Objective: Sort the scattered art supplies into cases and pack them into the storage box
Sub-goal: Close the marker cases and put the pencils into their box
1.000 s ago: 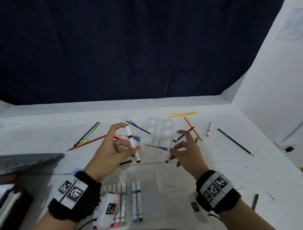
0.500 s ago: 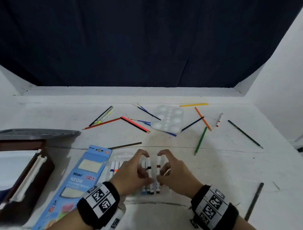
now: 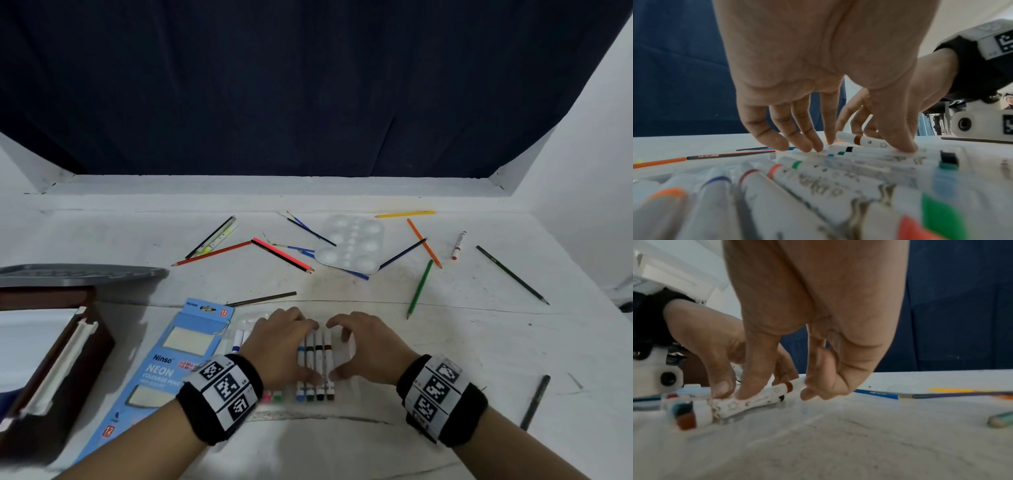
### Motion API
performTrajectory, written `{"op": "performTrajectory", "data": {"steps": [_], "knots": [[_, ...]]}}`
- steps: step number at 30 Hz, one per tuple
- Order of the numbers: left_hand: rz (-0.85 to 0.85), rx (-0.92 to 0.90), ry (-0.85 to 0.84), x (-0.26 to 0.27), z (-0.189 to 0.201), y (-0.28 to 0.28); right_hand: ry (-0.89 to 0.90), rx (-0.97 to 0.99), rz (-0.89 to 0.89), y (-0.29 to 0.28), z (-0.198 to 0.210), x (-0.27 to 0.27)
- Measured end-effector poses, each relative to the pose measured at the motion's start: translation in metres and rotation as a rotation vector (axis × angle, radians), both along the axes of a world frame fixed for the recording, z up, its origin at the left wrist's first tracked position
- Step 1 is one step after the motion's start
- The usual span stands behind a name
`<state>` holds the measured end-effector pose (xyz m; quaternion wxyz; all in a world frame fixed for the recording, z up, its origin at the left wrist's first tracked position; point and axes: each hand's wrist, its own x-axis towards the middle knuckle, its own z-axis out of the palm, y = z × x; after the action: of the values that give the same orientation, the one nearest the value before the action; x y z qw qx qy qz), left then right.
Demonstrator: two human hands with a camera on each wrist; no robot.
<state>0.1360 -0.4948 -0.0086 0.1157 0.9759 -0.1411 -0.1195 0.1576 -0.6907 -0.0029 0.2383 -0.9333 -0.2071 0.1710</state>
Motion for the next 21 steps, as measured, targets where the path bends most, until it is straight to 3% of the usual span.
{"op": "performTrajectory", "data": {"steps": [10, 21], "knots": [[-0.025, 0.164, -0.026, 0.007, 0.008, -0.007, -0.043, -0.253, 0.075, 0.013, 0.008, 0.008], [-0.043, 0.170, 0.035, 0.015, 0.012, -0.009, -0.042, -0.200, 0.049, 0.008, -0.001, 0.009]]}}
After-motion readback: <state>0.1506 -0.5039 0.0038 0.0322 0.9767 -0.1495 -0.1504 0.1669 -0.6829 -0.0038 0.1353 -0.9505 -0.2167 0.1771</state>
